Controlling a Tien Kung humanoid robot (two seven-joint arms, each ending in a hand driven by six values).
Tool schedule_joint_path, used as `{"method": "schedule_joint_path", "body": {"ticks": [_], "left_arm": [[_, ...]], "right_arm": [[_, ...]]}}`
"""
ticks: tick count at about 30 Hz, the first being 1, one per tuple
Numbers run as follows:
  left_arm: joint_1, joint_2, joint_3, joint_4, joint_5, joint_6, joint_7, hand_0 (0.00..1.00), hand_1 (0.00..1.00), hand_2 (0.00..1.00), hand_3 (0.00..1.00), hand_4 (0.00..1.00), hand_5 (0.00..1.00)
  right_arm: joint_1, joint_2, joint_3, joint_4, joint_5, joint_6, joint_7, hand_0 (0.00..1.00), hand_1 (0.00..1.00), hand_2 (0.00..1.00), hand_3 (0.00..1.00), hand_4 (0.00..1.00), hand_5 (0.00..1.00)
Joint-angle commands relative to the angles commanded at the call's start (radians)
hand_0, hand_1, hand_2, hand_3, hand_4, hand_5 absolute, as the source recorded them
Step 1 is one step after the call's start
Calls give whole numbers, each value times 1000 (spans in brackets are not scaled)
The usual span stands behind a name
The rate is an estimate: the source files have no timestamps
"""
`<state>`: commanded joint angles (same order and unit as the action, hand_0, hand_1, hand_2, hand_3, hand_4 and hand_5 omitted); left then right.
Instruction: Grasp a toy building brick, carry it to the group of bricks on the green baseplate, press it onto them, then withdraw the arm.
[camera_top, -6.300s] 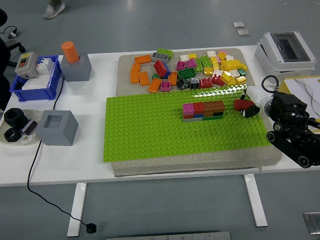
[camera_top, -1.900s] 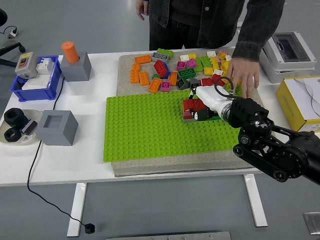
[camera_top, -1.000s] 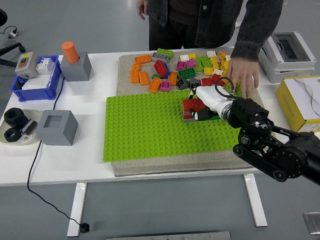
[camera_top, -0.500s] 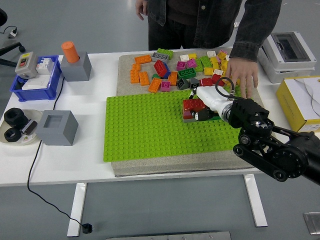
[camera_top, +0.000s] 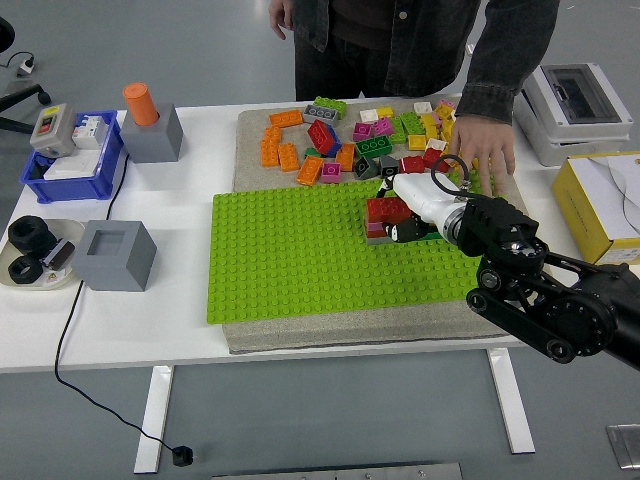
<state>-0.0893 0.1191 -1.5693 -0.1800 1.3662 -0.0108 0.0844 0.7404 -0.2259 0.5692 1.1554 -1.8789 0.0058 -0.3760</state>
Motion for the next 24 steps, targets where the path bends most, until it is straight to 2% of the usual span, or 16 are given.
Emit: {"method": "schedule_joint_path", "body": {"ticks": [1, 6, 7, 12, 14, 24], "left_arm": [[0, 0, 0, 0, 0, 0, 0, 634, 623, 578, 587, 649, 201], [0, 0, -2, 0, 1, 0, -1, 634, 623, 578, 587, 649, 201], [0, 0, -2, 0, 1, -1, -1, 635, 623, 576, 588, 649, 200], [-1, -1, -6, 0, 4, -2, -2, 635, 623, 576, 588, 649, 200], [0, -1, -7, 0, 5, -2, -2, 634, 622, 577, 588, 649, 202], [1, -2, -7, 0, 4, -2, -2, 635, 623, 577, 588, 650, 203]], "right_arm": [[0, 0, 1, 2, 0, 0, 0, 865, 831, 860, 700, 672, 119], [2, -8, 13, 26, -2, 4, 1, 865, 831, 860, 700, 672, 119], [2, -9, 15, 32, -1, 5, 1, 866, 833, 864, 743, 872, 266], [0, -22, 21, 66, 19, 14, 3, 866, 833, 864, 743, 872, 266], [-2, -28, 26, 82, 27, 15, 6, 872, 837, 870, 770, 902, 286], [-11, -46, 44, 113, 25, 26, 5, 875, 842, 874, 770, 933, 315]]}}
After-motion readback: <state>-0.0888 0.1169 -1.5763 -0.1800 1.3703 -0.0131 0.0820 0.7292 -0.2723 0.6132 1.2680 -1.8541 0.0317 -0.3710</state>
